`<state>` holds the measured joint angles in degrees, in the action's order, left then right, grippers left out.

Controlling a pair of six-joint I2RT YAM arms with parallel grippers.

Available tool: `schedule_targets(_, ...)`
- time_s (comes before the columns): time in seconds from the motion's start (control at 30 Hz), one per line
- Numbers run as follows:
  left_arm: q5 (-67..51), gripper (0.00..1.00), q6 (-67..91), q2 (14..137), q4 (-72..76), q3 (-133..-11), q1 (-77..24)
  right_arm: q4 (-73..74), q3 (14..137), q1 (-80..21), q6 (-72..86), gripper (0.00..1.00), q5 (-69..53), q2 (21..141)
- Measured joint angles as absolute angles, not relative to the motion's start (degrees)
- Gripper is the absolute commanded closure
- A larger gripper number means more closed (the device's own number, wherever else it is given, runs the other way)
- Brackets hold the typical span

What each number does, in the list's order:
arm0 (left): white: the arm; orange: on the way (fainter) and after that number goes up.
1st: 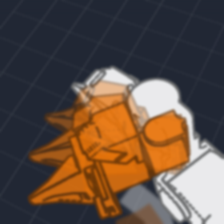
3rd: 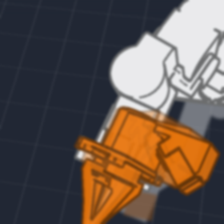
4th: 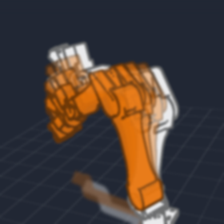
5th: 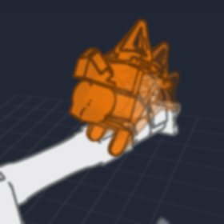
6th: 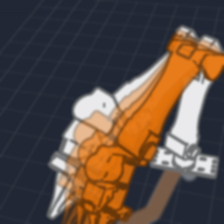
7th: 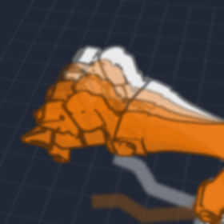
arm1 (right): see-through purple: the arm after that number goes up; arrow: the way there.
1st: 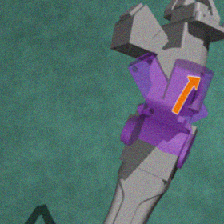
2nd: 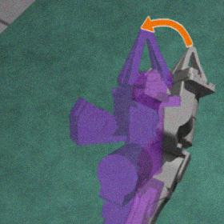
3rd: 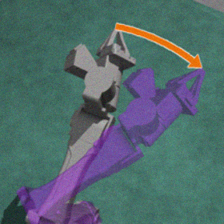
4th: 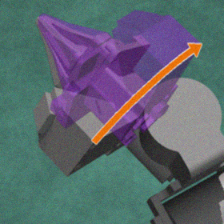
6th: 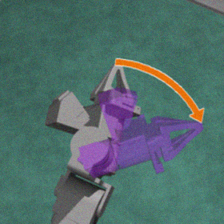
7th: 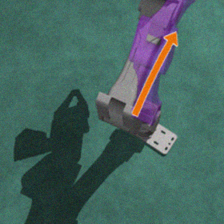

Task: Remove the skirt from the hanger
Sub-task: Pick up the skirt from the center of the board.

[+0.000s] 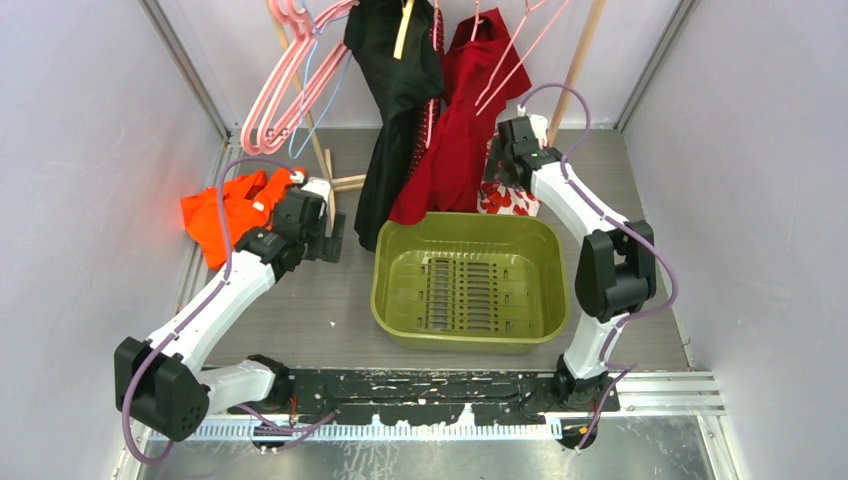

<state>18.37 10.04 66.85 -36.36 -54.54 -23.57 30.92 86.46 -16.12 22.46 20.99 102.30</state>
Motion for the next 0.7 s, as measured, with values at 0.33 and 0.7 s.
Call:
schedule_targets(0.33, 18.37, 0.06, 10.07, 67.02, -37.3, -54.54, -23.57, 30.61, 85.8, -18.2, 24.23, 0.17, 19.11, 105.51)
schedule_targets(0.7, 18.37, 0.06, 10.35, 67.0, -38.57, -54.54, -23.57, 29.17, 84.51, -17.91, 24.45, 0.5, 18.79, 106.24)
